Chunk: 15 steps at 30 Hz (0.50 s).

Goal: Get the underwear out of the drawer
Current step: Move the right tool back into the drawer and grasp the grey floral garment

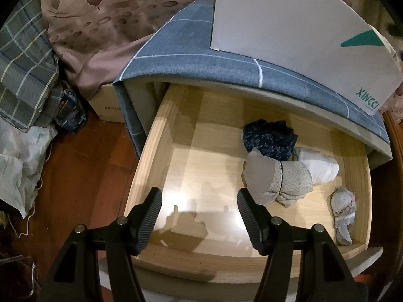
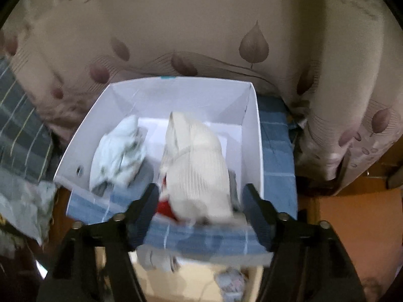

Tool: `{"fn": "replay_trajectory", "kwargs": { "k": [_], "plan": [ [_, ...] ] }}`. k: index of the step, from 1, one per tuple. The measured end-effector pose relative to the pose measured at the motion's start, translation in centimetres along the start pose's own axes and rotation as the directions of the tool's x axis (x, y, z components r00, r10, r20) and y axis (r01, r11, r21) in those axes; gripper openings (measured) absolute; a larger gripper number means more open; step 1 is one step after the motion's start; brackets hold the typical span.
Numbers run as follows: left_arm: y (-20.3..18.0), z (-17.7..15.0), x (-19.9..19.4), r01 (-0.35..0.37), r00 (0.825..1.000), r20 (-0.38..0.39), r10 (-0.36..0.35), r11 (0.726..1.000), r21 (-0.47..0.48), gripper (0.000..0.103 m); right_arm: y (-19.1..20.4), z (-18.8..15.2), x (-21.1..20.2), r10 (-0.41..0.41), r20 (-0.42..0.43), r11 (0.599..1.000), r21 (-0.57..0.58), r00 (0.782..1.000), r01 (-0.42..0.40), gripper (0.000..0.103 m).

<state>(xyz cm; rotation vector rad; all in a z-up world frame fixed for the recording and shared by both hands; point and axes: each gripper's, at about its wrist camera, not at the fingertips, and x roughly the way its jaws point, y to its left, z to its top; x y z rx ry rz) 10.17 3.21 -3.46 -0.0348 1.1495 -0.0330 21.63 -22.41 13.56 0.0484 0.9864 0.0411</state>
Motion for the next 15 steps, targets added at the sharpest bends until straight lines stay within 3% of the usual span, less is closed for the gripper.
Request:
{"fn": "replay_trajectory", "kwargs": {
  "k": [6,10,12,15],
  "plan": [
    [0.0,-0.1,0.0,0.000,1.000,-0.003,0.000,1.000,0.003,0.064,-0.6,-5.9,-2.3,-0.001,-0.037,0.998,-0.062,0.999,-0.001,0.057],
    [0.1,-0.1,0.0,-0.002,1.000,-0.006,0.002,1.000,0.001,0.064,-0.8,-10.4,0.2,-0.023,-0.149,0.994,-0.107,0.989,0.007,0.049],
    [0.0,-0.1,0.1,-0.003,1.000,-0.007,0.003,1.000,0.001,0.064,-1.2,-12.9,3.0,-0.022,-0.239,0.995,-0.096,0.971,-0.001,0.039],
    [0.2,-0.2,0.1,-0.003,1.000,-0.008,0.003,1.000,-0.003,0.064,-1.9,-15.3,6.1,-0.017,-0.324,0.997,-0.073,0.946,-0.007,0.037]
  ]
}}
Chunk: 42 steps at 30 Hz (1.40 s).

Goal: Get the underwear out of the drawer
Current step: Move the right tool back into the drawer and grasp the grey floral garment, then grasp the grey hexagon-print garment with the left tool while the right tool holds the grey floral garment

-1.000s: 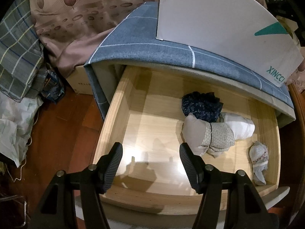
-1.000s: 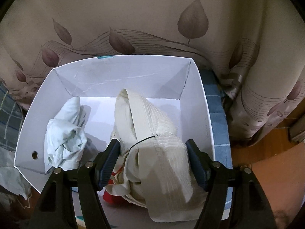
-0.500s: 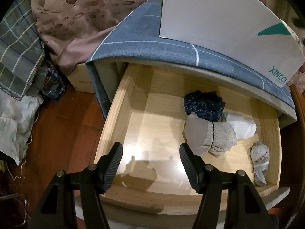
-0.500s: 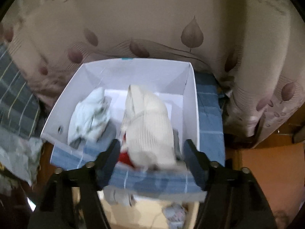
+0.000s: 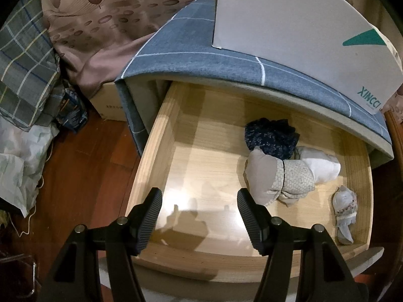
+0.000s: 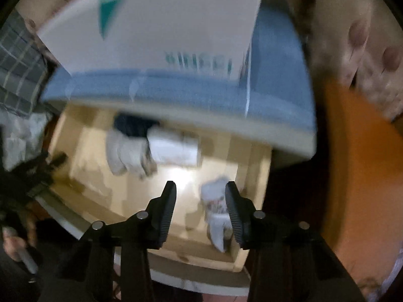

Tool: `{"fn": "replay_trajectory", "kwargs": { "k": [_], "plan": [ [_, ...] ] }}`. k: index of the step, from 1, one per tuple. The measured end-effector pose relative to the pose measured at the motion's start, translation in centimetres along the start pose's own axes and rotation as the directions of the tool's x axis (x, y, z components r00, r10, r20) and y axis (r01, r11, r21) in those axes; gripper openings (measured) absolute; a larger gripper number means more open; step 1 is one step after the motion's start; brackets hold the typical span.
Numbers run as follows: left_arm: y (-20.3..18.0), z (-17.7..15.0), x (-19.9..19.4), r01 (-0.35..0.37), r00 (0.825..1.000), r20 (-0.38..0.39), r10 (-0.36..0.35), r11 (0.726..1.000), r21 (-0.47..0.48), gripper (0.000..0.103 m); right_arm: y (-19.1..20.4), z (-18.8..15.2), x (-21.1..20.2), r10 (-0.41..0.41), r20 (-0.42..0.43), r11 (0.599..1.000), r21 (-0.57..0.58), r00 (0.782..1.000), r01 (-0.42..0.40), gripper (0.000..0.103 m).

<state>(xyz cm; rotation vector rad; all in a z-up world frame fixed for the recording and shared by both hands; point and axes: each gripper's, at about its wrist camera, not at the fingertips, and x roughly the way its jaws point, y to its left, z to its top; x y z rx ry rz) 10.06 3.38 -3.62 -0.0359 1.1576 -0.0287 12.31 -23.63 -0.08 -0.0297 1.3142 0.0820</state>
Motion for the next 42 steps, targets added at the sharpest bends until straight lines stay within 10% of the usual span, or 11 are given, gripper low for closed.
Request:
{"fn": "replay_trajectory", "kwargs": {
  "k": [18,42],
  "plan": [
    [-0.1,-0.1,0.0,0.004,1.000,-0.007,-0.004,1.000,0.006,0.064,-2.2,0.0,11.5,-0.064,-0.231,0.997,0.026,0.971,0.072,0.038],
    [-0.7,-0.2,0.9,0.024,0.998,-0.051,-0.022,0.999,0.035,0.064,1.8,-5.6,11.7,0.050,-0.333,0.998,0.049,0.942,-0.036,0.033]
  ]
}}
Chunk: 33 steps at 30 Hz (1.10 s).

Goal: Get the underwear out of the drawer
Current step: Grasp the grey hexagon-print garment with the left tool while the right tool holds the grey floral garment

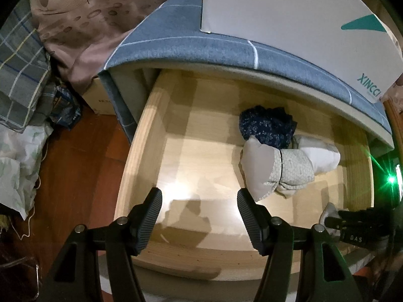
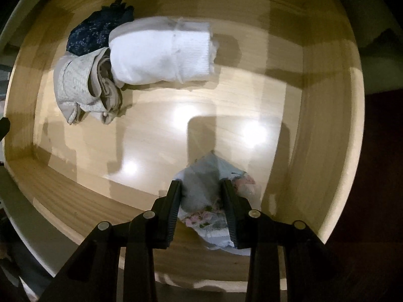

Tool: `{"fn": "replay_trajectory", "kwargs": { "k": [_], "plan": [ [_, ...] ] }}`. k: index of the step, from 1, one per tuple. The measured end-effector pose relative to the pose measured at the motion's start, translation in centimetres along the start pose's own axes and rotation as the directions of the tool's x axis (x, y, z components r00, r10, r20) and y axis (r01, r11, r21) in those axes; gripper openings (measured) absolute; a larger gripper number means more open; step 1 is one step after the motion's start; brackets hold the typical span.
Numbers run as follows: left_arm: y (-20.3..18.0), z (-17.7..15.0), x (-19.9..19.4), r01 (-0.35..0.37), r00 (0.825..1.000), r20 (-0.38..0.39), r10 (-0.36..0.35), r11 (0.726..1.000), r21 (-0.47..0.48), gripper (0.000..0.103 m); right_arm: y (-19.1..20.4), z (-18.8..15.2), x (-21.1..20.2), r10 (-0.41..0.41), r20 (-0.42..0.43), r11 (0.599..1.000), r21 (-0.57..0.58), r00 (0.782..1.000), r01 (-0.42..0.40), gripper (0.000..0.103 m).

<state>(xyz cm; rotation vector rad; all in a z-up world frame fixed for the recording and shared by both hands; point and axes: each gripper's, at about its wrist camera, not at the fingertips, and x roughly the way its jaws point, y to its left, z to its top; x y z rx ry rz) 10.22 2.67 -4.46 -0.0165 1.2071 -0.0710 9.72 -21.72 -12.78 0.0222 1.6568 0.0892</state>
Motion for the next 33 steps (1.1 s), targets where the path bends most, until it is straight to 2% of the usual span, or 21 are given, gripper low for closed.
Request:
{"fn": "replay_trajectory", "kwargs": {
  "k": [4,6,10,12,14,19,24,29,33],
  "plan": [
    [-0.3,0.0,0.4,0.027,0.999,-0.022,-0.027,0.999,0.021,0.064,-0.2,-0.2,0.1,-0.011,-0.004,1.000,-0.006,1.000,0.011,0.041],
    [-0.8,0.0,0.7,0.053,0.998,-0.048,-0.051,0.997,0.054,0.064,0.0,-0.4,0.3,-0.046,-0.013,0.999,-0.028,0.999,0.046,0.048],
    [-2.8,0.1,1.0,0.077,0.994,-0.086,-0.063,0.983,0.170,0.064,0.7,-1.3,1.0,-0.110,-0.019,0.992,-0.056,0.994,0.109,0.046],
    [-4.1,0.2,1.1,0.071,0.995,-0.088,-0.049,0.964,0.258,0.064,1.7,-1.6,1.7,-0.152,-0.018,0.986,-0.077,0.988,0.150,0.039],
    [-5.4,0.2,0.9,0.057,0.997,-0.070,-0.034,0.936,0.348,0.064,1.4,-2.2,2.0,-0.153,-0.011,0.987,-0.058,0.988,0.152,0.037],
    [-8.2,0.3,0.9,0.031,1.000,-0.015,-0.027,0.835,0.549,0.064,1.1,-2.3,1.6,-0.140,0.012,0.989,-0.040,0.990,0.140,0.037],
    [-9.7,1.1,2.1,0.078,0.997,-0.048,-0.061,0.772,0.631,0.064,0.8,-2.4,1.7,-0.144,0.014,0.989,-0.040,0.989,0.145,0.037],
    [-10.9,1.7,4.3,0.088,0.995,-0.087,-0.040,0.736,0.671,0.064,0.5,-1.8,1.5,-0.140,0.017,0.989,-0.035,0.990,0.140,0.037],
    [-12.3,1.9,5.7,0.081,0.996,-0.088,-0.026,0.705,0.705,0.064,-0.2,-1.0,0.9,-0.137,0.018,0.990,-0.029,0.990,0.138,0.036]
  ]
}}
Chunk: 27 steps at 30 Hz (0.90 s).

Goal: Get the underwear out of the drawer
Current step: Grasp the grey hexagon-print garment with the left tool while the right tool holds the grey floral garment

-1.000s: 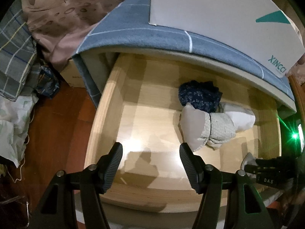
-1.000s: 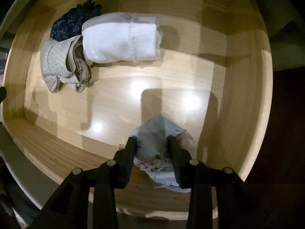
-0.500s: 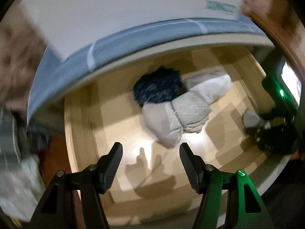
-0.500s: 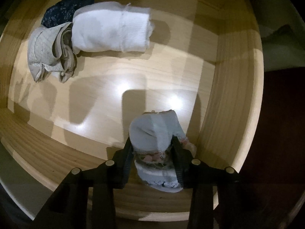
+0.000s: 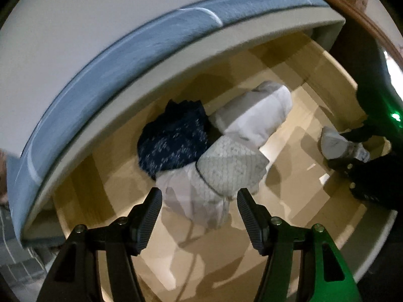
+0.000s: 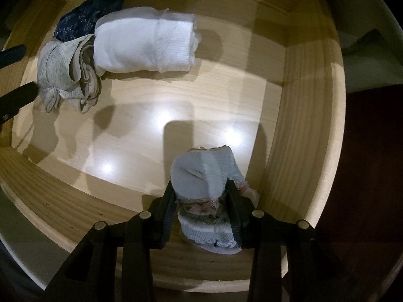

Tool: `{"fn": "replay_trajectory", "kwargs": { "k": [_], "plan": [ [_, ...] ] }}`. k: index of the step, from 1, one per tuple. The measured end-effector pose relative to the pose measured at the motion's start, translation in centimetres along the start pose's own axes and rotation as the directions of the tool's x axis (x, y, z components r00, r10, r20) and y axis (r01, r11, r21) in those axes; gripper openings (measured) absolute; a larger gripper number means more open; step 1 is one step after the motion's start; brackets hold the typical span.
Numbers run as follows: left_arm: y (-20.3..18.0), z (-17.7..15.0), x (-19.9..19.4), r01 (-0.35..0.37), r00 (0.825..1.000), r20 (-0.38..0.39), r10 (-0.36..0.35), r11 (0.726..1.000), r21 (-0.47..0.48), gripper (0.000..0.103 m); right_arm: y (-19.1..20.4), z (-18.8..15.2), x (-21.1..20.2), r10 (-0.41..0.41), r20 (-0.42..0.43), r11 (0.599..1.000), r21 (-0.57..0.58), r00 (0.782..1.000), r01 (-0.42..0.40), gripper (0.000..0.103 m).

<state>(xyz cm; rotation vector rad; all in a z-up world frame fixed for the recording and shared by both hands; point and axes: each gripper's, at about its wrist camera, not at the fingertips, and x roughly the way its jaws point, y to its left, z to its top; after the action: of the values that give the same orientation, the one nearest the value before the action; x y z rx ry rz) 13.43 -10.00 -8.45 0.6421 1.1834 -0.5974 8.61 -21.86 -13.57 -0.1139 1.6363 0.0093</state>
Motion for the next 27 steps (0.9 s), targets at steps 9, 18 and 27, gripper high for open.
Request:
{"fn": "replay_trajectory", "kwargs": {
  "k": [9,18,27],
  "plan": [
    [-1.5,2.0,3.7,-0.030,0.994,-0.103,0.037,0.997,0.065,0.068,-0.6,0.2,0.1,0.005,0.001,1.000,0.009,1.000,-0.005,0.036],
    [0.4,1.6,5.3,-0.023,0.980,-0.198,0.010,0.998,-0.065,0.068,-0.6,0.3,0.1,0.005,0.001,1.000,0.009,1.000,-0.005,0.036],
    [1.6,-0.2,5.8,-0.012,0.949,-0.314,-0.033,0.990,-0.140,0.067,-0.6,0.3,0.0,0.006,0.001,1.000,0.013,1.000,-0.006,0.036]
  ]
}}
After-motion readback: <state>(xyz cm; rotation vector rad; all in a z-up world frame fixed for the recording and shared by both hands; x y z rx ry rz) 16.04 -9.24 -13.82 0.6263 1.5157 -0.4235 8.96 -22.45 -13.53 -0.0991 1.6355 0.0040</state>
